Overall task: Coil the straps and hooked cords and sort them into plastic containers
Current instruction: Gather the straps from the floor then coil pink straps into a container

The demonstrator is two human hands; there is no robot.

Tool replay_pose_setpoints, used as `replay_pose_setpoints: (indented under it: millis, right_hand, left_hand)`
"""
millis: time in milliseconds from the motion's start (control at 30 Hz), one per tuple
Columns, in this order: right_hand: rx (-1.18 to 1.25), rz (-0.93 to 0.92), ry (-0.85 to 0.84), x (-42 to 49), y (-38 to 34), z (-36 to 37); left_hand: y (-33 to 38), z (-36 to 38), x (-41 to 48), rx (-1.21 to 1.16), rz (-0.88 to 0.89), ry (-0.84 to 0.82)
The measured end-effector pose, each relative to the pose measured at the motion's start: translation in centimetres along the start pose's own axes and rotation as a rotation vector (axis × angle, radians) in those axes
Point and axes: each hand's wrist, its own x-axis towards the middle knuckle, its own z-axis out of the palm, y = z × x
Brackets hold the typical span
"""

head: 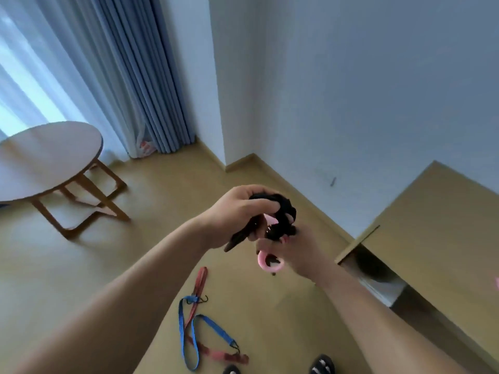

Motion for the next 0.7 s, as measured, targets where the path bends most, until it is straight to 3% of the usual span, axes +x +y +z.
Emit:
replay_pose_setpoints:
  millis: [100,200,267,333,467,700]
  right_hand:
    - [0.033,0.088,0.121,-3.6,2.4,-3.8]
    - [0.089,0.194,0.236,-8.4,5.3,-10.4]
    - [0.076,0.237,0.320,-12.3,7.0,-15.6]
    - [0.079,0.245,0.393,-15.8,8.3,-20.5]
    - [0.220,0.218,0.523,-20.9,9.3,-28.4]
    - [0.454,0.200,0.727,-26.0,11.0,-37.3]
  left_hand:
    - [1.5,4.0,1.8,0.121,0.059,-0.028]
    - [2.8,6.5,5.0,0.503,0.157,0.095]
    - [3.0,9.2,7.3,0.717,0.172,0.084]
    - [2.2,13.4,9.8,0.745,0.152,0.079]
    - [0.0,25.8,13.8,0.637,0.124,0.112]
    - [0.4,44.4,15.0,0.018,0.017,-0.336]
